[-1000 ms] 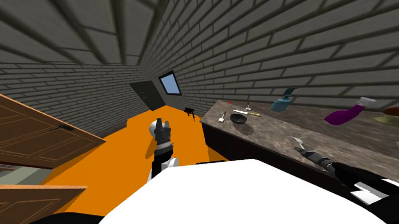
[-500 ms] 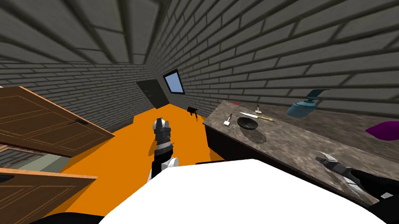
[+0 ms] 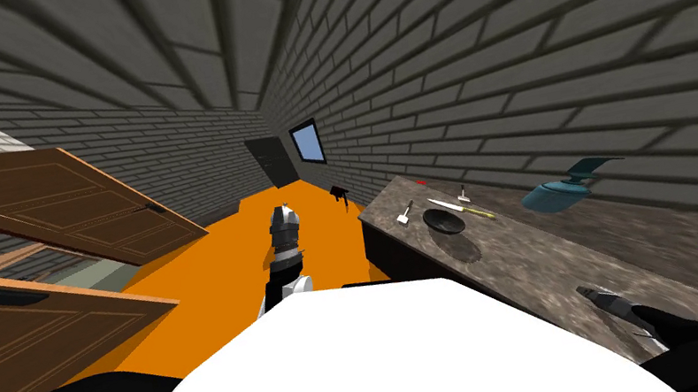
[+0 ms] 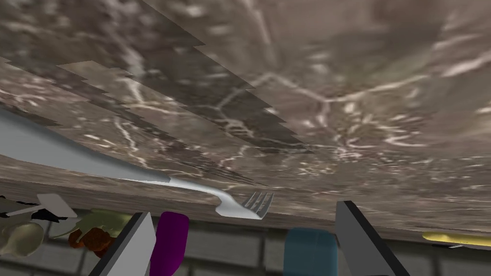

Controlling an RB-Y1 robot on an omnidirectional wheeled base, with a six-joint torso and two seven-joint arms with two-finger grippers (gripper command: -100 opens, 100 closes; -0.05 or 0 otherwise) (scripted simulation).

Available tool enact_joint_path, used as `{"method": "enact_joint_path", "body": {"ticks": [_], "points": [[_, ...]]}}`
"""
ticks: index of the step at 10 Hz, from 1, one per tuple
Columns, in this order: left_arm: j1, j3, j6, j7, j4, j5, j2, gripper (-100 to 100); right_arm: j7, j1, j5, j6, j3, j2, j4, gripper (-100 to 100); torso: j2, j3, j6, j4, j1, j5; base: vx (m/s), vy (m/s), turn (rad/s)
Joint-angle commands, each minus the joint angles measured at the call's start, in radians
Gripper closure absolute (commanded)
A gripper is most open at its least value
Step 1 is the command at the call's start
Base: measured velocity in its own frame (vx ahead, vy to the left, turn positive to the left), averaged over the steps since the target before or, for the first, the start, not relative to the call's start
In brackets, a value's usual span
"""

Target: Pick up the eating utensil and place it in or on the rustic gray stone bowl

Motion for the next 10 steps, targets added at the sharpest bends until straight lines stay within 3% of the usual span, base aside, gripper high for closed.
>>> {"method": "enact_joint_path", "body": {"ticks": [1, 3, 4, 5, 9, 10], "points": [[0.000, 0.000, 0.000, 0.000, 0.000, 0.000, 0.000, 0, 0.003, -0.019, 0.010, -0.013, 0.009, 0.014, 0.029, -100, 0.000, 0.000, 0.000, 0.000, 0.000, 0.000, 0.002, -0.026, 0.045], [0.000, 0.000, 0.000, 0.000, 0.000, 0.000, 0.000, 0, 0.007, -0.048, 0.026, -0.032, 0.024, 0.035, 0.072, -100, 0.001, 0.001, 0.000, 0.000, -0.003, -0.001, 0.001, -0.054, 0.065], [0.000, 0.000, 0.000, 0.000, 0.000, 0.000, 0.000, 0, 0.006, -0.039, 0.020, -0.025, 0.019, 0.028, 0.059, -100, 0.002, 0.001, 0.000, 0.000, -0.004, -0.001, 0.000, -0.024, 0.013], [0.000, 0.000, 0.000, 0.000, 0.000, 0.000, 0.000, 0, 0.006, -0.041, 0.021, -0.027, 0.020, 0.029, 0.061, 100, 0.002, 0.001, 0.000, 0.000, -0.002, -0.001, 0.000, 0.000, 0.000], [0.000, 0.000, 0.000, 0.000, 0.000, 0.000, 0.000, 0, 0.008, -0.040, 0.022, -0.027, 0.019, 0.027, 0.061, 100, 0.000, 0.000, -0.001, 0.001, -0.002, -0.002, -0.001, -0.002, -0.003], [0.000, 0.000, 0.000, 0.000, 0.000, 0.000, 0.000, 0, 0.008, -0.040, 0.022, -0.027, 0.019, 0.027, 0.061, 0, 0.000, 0.000, -0.001, 0.001, -0.002, -0.002, 0.000, 0.000, 0.000]]}}
